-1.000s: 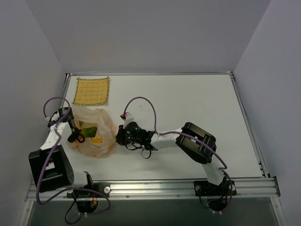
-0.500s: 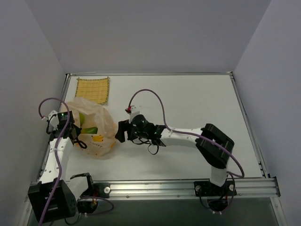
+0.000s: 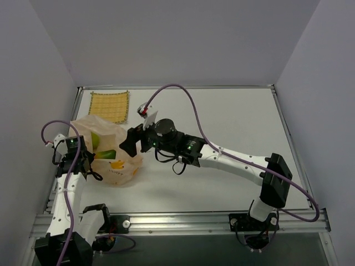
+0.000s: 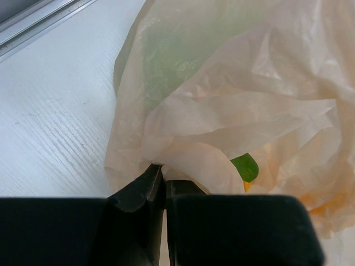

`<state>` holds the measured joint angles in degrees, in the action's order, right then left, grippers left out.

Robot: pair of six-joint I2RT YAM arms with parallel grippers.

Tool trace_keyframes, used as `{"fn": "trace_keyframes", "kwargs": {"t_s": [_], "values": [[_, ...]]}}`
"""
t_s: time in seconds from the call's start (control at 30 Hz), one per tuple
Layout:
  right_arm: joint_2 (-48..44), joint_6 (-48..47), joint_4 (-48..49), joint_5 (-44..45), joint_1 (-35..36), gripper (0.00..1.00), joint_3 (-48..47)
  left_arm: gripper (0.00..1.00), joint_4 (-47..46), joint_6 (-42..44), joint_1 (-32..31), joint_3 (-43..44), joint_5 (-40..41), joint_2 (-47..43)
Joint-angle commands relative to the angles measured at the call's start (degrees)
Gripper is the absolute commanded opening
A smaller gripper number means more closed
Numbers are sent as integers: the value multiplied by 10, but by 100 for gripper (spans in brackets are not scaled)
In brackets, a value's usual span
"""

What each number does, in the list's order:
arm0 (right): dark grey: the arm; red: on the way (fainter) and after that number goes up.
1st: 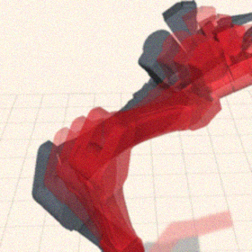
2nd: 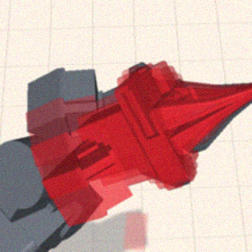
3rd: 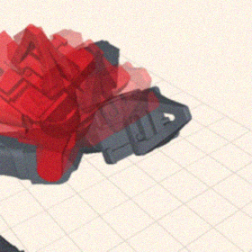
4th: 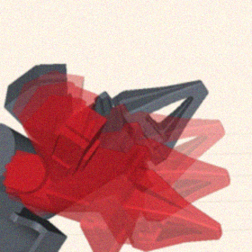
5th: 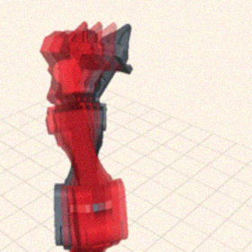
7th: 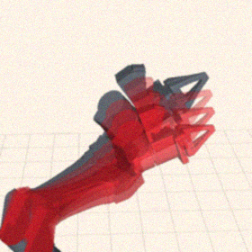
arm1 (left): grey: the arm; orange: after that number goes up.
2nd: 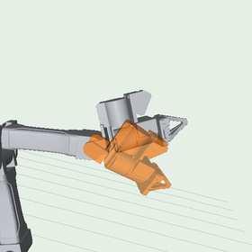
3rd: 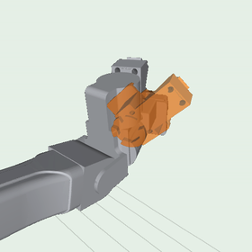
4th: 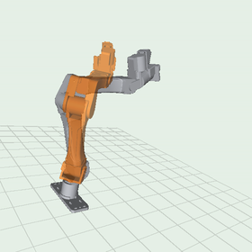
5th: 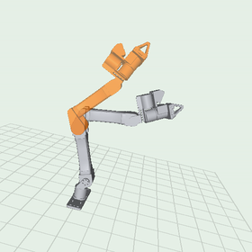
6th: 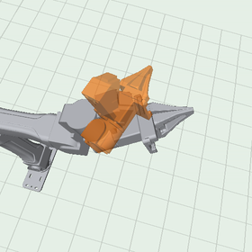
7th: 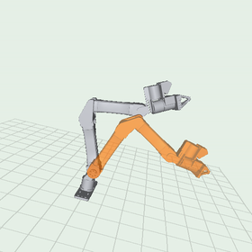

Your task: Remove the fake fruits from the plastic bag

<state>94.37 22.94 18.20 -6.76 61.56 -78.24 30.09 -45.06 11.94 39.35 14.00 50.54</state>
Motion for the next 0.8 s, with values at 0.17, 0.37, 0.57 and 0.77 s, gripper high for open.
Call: {"fn": "trace_keyframes", "kwargs": {"t_s": [0.17, 0.37, 0.57, 0.77], "values": [[105, -56, -39, 124, 45, 92, -90, 3, 32, 2, -2, 15, 9, -12], [202, -35, -40, 92, 13, 35, -129, 50, 46, 15, -1, 29, 9, -48], [219, -10, -6, 37, 21, 7, -115, 67, 101, 40, -3, 71, -48, -76], [215, 29, 49, 23, 21, 1, -69, 36, 210, 70, -17, 106, -90, -153]]}}
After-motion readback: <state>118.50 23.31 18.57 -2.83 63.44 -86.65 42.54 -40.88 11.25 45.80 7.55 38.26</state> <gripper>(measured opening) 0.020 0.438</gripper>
